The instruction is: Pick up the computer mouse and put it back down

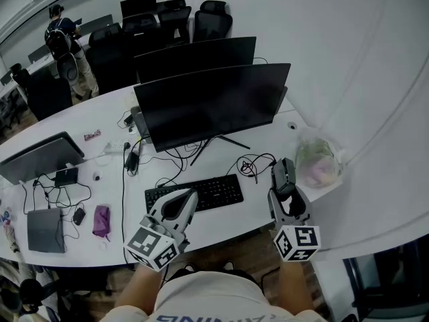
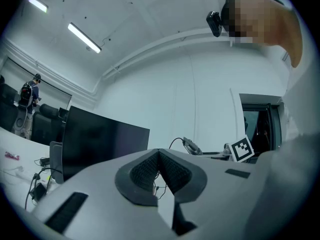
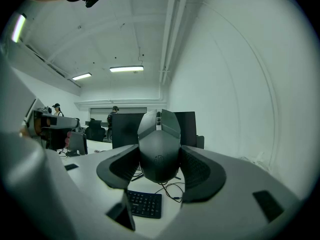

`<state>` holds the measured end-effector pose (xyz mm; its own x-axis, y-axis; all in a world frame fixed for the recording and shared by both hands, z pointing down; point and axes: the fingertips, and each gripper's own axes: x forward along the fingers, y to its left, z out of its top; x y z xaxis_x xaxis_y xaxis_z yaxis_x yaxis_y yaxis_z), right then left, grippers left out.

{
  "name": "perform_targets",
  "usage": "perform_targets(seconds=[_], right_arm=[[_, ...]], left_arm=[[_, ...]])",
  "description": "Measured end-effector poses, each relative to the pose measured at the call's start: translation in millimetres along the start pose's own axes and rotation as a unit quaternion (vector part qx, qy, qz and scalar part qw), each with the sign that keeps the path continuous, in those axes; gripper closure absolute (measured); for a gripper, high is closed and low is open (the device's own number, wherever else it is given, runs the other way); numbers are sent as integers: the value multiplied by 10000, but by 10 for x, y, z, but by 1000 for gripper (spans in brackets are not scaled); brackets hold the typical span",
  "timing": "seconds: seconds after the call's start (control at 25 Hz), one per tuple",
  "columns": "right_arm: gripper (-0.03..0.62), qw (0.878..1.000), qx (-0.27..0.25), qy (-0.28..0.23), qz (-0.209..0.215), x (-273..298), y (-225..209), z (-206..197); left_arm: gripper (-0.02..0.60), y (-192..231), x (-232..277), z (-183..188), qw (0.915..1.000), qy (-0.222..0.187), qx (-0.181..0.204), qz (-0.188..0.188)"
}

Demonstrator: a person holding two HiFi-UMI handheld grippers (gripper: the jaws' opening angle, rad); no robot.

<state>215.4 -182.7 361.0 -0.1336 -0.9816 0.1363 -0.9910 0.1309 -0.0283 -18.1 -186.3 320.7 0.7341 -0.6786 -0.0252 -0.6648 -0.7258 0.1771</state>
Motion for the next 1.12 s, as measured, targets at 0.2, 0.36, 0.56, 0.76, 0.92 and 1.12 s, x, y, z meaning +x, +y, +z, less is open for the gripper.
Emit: perform_targets(seconds=[0.2, 0.36, 0.56, 0.76, 0.92, 1.12], right_arm=[[324, 10000, -5, 36, 41, 17, 34, -22], [324, 9999, -7, 86, 59, 58, 21, -62], [324, 9997, 21, 228, 80, 110, -24, -170], [326, 9987, 55, 491, 92, 189, -96, -396], [326, 9968, 184, 770, 94, 239, -171, -659], [324, 9929, 312, 1146, 81, 300, -269, -1028]], left_arm=[[577, 4, -5, -20, 10000, 20, -22, 1], [577, 26, 2, -47, 10000, 35, -38, 33], [577, 46, 30, -142, 9998, 140, -102, 85], [577, 58, 104, -262, 9994, 279, -185, 121], [577, 43, 172, -379, 9986, 476, -192, 114], [577, 49, 256, -537, 9972, 705, -218, 142]])
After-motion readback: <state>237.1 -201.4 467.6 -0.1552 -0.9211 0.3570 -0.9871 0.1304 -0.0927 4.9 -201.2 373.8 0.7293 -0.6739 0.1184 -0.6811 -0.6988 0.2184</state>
